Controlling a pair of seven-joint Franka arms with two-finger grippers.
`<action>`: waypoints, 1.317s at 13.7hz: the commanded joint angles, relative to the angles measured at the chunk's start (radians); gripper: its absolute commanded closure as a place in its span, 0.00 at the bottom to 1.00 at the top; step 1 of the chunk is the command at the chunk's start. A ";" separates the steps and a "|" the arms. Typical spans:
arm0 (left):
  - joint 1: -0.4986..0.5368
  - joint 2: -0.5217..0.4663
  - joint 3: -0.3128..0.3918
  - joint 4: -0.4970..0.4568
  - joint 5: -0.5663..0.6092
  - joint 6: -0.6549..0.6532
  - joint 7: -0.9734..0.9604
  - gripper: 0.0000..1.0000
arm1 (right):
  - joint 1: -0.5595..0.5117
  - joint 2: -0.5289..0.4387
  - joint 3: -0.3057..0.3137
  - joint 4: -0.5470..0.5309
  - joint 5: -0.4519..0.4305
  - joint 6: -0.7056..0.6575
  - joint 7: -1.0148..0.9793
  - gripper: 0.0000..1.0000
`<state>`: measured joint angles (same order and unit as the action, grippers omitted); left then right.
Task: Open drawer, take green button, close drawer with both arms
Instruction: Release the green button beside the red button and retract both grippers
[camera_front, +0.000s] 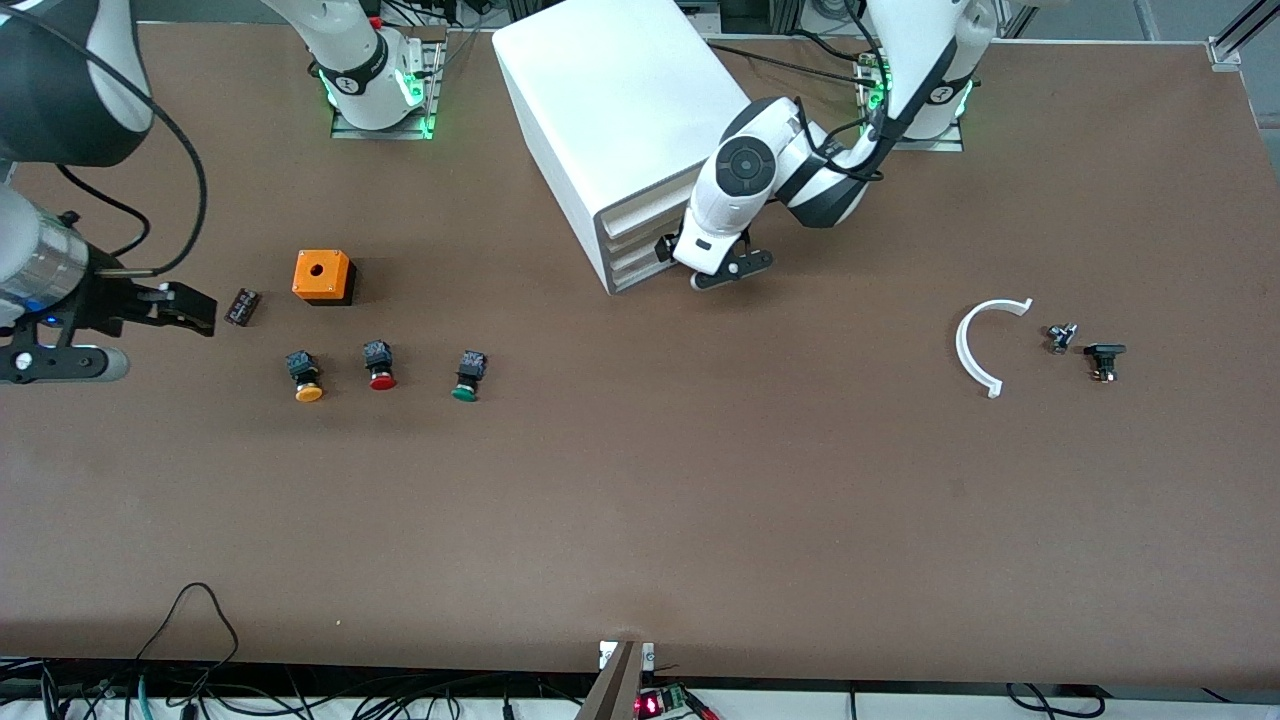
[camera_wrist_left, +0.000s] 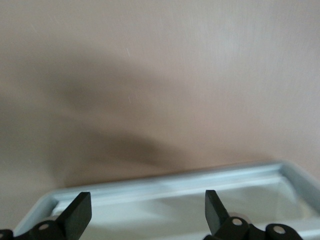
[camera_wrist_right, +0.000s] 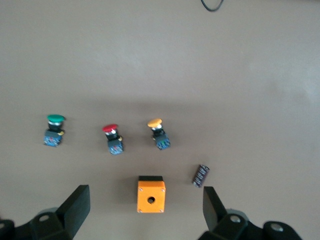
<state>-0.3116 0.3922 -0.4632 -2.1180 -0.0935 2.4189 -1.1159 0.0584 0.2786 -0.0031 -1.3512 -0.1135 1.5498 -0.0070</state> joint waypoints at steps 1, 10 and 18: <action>0.121 -0.104 0.034 0.010 -0.009 -0.015 0.008 0.00 | -0.023 -0.125 0.002 -0.168 0.023 0.007 -0.038 0.00; 0.374 -0.334 0.153 0.281 -0.009 -0.364 0.268 0.00 | -0.023 -0.272 -0.047 -0.405 0.066 0.131 -0.019 0.00; 0.373 -0.420 0.366 0.516 -0.008 -0.823 0.720 0.00 | -0.022 -0.298 -0.061 -0.399 0.089 0.125 0.030 0.00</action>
<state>0.0673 -0.0289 -0.1066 -1.6679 -0.0934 1.6744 -0.4558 0.0387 0.0168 -0.0702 -1.7297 -0.0320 1.6737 0.0216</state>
